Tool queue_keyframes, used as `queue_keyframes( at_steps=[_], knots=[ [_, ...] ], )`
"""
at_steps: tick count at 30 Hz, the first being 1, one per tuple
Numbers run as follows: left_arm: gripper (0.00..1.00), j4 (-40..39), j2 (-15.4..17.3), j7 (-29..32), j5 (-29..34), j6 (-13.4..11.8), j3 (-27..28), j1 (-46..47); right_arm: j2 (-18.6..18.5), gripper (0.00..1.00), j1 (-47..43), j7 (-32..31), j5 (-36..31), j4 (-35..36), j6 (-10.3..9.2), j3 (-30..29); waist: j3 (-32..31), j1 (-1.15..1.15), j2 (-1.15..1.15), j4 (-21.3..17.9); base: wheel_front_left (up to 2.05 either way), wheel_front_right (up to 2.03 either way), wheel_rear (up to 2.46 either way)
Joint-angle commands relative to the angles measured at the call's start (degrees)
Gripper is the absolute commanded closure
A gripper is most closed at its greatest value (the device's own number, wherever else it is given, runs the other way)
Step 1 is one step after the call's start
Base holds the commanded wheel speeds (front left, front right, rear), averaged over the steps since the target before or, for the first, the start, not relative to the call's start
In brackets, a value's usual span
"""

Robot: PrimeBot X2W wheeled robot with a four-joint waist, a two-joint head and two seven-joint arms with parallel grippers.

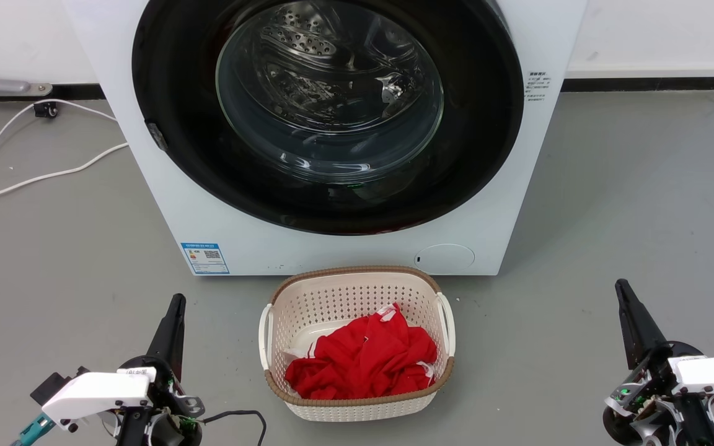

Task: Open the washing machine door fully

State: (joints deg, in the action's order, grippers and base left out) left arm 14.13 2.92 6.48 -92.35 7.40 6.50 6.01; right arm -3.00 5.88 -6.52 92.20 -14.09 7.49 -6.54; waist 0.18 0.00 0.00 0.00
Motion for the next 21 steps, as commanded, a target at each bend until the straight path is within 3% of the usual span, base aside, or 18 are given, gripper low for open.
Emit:
queue_keyframes(
  at_steps=[1, 21],
  knots=[
    [1.00, 0.0, -0.1, 0.1, 0.2, 0.2, 0.1, 0.4, 0.2, 1.00, 0.8, 0.0, 0.0, 0.0, 0.00, 0.0, 0.0, 0.00, 0.00, 0.0, 0.00, 0.00, 0.00],
    [1.00, 0.0, -0.1, 0.1, 0.2, 0.2, 0.1, 0.4, 0.2, 1.00, 0.8, 0.0, 0.0, 0.0, 0.00, 0.0, 0.0, 0.00, 0.00, 0.0, 0.00, 0.00, 0.00]
  ],
)
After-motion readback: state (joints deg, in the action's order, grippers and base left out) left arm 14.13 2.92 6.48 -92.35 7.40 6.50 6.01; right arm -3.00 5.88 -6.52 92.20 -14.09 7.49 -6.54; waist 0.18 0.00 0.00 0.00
